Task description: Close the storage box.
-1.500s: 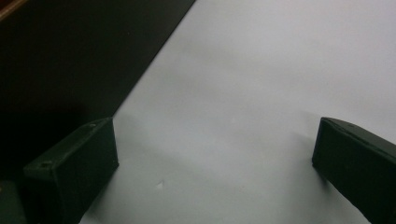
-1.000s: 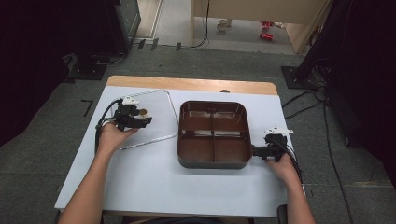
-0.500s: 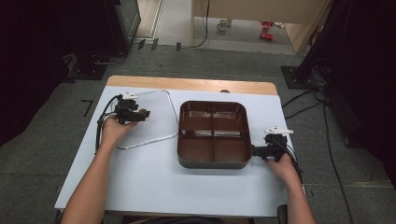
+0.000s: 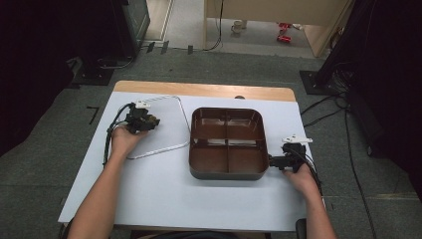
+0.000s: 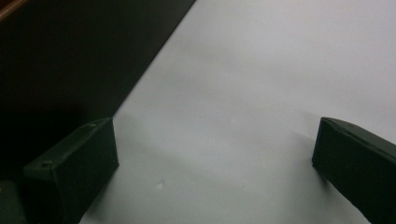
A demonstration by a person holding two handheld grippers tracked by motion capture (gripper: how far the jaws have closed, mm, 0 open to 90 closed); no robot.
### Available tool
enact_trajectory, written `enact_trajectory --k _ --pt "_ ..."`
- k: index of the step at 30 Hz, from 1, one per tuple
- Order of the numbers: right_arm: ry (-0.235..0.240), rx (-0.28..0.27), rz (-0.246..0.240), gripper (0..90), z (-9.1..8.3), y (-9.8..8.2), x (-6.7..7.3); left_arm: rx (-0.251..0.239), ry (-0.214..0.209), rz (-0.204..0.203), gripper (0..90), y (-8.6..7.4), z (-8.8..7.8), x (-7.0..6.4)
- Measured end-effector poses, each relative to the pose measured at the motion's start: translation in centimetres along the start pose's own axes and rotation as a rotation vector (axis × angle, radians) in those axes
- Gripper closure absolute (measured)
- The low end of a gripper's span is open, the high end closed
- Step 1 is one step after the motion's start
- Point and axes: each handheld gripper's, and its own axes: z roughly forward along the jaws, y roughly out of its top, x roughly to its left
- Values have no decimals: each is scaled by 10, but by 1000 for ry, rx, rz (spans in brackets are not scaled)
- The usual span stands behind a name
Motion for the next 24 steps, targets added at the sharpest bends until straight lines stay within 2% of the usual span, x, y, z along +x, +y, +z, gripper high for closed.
enact_trajectory --k 5,14,20,24 --pt "0 0 0 0 0 0 0 6 13 4 596 3 -3 -1" --pt "1 0 0 0 0 0 0 -34 -6 16 597 19 -32 -4" --pt "0 0 0 0 0 0 0 -30 -17 16 598 24 -45 -6" --pt "0 0 -1 0 0 0 0 -33 -10 41 598 28 -54 -9"
